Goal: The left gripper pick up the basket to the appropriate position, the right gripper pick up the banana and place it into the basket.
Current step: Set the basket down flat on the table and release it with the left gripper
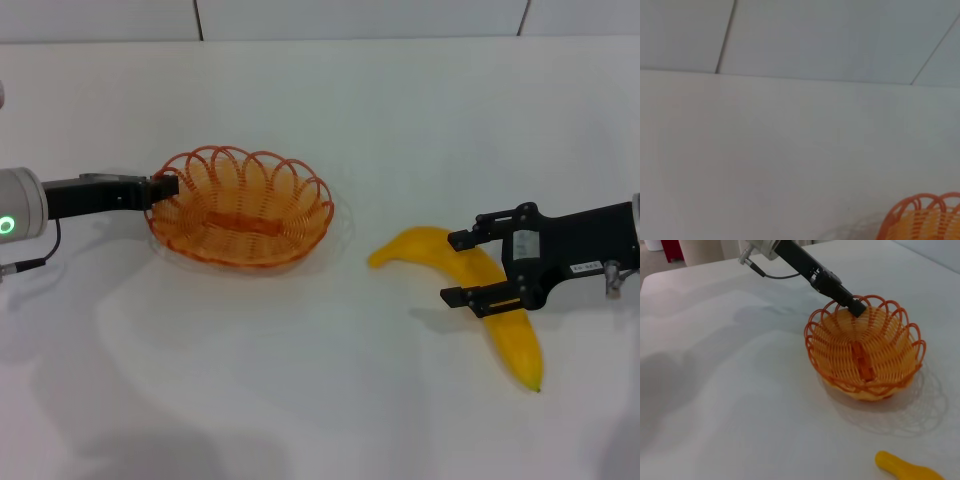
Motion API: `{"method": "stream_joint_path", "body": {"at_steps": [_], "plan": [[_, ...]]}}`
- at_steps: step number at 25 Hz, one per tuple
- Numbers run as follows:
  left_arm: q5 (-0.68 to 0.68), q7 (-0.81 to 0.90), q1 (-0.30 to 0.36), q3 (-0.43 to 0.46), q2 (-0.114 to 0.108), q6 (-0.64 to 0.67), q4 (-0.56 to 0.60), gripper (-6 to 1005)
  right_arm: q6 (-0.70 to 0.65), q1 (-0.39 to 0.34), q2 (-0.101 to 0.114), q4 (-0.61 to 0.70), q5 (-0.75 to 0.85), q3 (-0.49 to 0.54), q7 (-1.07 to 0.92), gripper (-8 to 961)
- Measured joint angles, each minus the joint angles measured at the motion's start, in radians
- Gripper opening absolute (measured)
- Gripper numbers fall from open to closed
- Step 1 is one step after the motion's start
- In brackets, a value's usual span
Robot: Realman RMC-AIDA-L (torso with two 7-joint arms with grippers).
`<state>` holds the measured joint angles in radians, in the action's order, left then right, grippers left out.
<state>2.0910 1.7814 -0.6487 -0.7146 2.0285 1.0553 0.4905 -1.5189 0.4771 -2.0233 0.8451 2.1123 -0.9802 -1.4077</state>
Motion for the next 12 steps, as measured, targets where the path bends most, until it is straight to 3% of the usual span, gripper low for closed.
{"method": "stream_joint_path", "body": {"at_steps": [12], "plan": [[0.001,-0.008,-0.004,-0.018,0.0,0.0,-0.002,221,-0.004,0.0,0.0,0.0,0.0,0.0,-0.002,752]]}}
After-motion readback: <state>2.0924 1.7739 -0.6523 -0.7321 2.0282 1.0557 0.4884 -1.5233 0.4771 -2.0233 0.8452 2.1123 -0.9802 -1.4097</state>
